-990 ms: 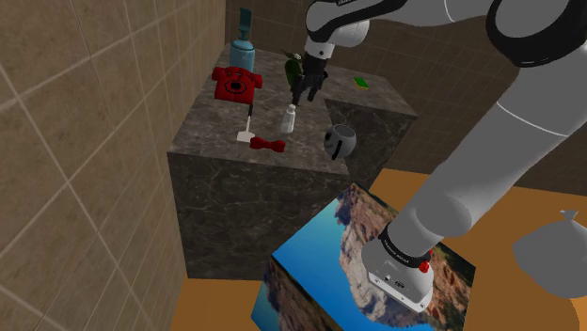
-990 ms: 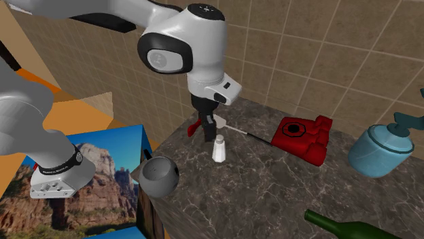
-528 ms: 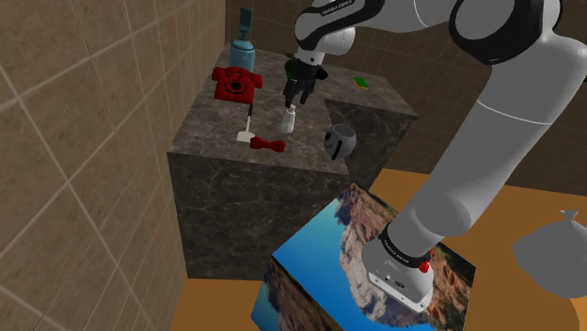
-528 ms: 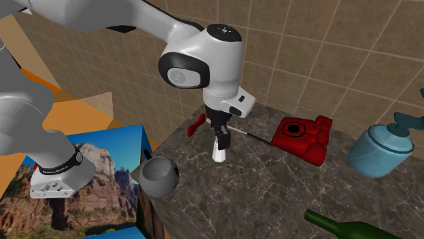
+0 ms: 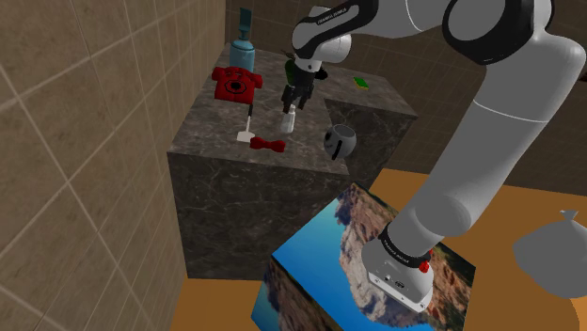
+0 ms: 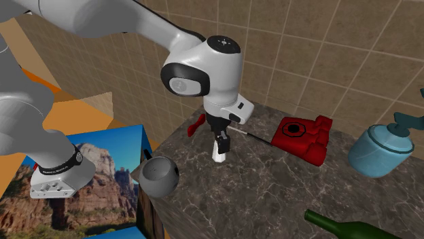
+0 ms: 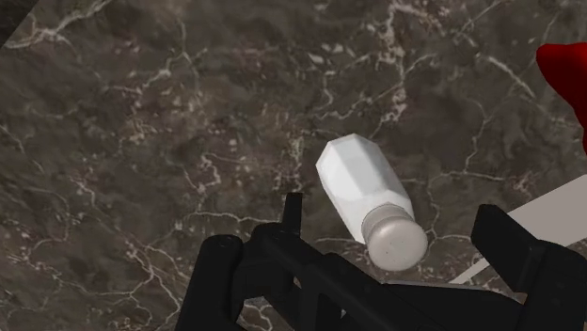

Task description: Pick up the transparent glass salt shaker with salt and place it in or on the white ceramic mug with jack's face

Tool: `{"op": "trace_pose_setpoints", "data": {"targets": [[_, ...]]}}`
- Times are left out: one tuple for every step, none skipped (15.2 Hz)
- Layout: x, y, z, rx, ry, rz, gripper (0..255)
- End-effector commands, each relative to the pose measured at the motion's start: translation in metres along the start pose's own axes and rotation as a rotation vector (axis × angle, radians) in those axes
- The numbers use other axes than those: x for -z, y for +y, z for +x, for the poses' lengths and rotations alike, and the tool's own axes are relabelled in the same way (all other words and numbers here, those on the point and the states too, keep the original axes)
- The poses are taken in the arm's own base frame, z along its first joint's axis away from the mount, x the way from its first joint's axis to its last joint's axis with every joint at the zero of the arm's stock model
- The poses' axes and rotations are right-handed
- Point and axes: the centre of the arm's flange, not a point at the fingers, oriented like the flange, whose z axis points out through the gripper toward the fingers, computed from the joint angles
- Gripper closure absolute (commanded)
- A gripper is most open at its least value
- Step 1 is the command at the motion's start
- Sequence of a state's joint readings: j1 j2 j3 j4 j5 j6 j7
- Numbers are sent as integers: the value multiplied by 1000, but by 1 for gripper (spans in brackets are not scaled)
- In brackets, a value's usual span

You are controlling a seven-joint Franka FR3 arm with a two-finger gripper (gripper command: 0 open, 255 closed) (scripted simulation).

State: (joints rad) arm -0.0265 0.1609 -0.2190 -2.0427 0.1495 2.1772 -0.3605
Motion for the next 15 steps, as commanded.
{"op": "trace_pose_setpoints", "data": {"targets": [[0,0,0,0,0,0,0],[0,0,0,0,0,0,0],[0,0,0,0,0,0,0],[0,0,0,0,0,0,255],[0,0,0,0,0,0,255],[0,0,0,0,0,0,255],[0,0,0,0,0,0,255],[0,0,0,0,0,0,255],[0,0,0,0,0,0,255],[0,0,0,0,0,0,255],[0,0,0,0,0,0,255],[0,0,0,0,0,0,255],[0,0,0,0,0,0,255],[5,0,0,0,0,0,255],[10,-1,0,0,0,0,255]]}}
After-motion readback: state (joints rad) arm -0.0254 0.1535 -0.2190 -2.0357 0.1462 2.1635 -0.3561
